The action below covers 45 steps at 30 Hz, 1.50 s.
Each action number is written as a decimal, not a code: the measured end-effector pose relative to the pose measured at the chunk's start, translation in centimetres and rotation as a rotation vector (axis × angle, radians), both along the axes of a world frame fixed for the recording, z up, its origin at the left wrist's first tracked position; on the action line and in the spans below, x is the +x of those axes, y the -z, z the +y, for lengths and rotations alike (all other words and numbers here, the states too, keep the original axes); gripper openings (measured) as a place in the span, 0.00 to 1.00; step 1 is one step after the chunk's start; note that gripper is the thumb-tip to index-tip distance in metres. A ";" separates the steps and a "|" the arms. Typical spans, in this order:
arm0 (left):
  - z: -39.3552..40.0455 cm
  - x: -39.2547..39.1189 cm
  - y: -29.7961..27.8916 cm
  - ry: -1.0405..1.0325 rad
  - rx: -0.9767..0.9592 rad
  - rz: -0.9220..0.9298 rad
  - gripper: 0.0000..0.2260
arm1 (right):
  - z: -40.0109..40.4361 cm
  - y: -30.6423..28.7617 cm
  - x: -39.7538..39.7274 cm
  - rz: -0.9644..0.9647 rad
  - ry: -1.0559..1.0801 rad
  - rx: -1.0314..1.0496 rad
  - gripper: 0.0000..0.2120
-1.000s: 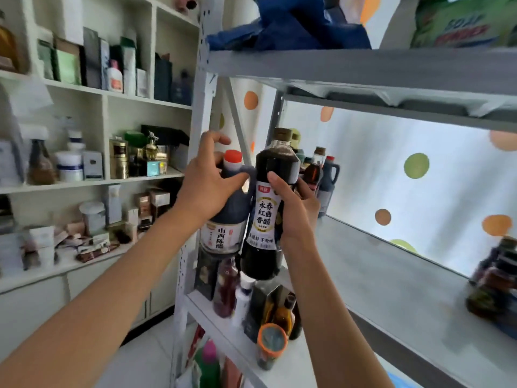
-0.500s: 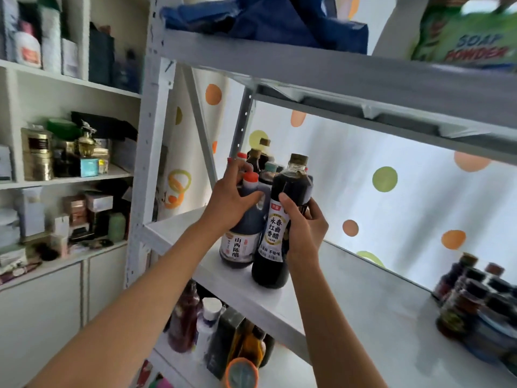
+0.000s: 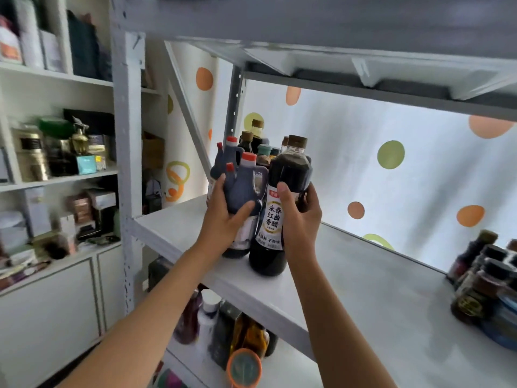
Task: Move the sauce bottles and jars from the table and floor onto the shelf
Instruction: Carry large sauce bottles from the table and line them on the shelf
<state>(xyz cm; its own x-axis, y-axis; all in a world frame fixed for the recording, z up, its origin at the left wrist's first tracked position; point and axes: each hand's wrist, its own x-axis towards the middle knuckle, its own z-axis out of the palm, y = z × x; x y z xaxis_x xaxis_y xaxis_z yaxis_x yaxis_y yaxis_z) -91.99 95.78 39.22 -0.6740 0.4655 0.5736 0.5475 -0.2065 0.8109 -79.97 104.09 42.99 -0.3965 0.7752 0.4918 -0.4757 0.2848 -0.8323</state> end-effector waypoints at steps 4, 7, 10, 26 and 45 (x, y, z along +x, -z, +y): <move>-1.4 1.2 3.5 -0.110 -0.167 0.070 0.41 | -0.5 0.5 1.3 -0.033 -0.057 0.000 0.19; -2.1 1.3 4.4 -0.251 -0.227 0.054 0.42 | -0.6 0.4 2.6 -0.064 -0.079 0.020 0.18; -1.5 0.8 3.6 -0.280 -0.289 0.052 0.40 | -0.3 0.8 3.5 -0.184 -0.091 0.053 0.18; 4.0 -2.7 2.8 -0.357 -0.309 0.047 0.36 | -0.3 4.5 3.9 -0.563 0.152 0.104 0.30; 4.8 -3.5 3.5 -0.340 -0.317 0.024 0.31 | 4.8 4.0 -2.3 -0.619 0.217 0.176 0.25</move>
<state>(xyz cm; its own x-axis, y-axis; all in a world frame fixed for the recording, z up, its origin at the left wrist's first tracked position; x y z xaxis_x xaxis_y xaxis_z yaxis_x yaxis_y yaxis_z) -95.44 100.59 35.71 -0.8070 0.3748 0.4564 0.5607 0.2439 0.7913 -82.26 108.89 38.98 -0.4902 0.7981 0.3503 0.1568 0.4760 -0.8653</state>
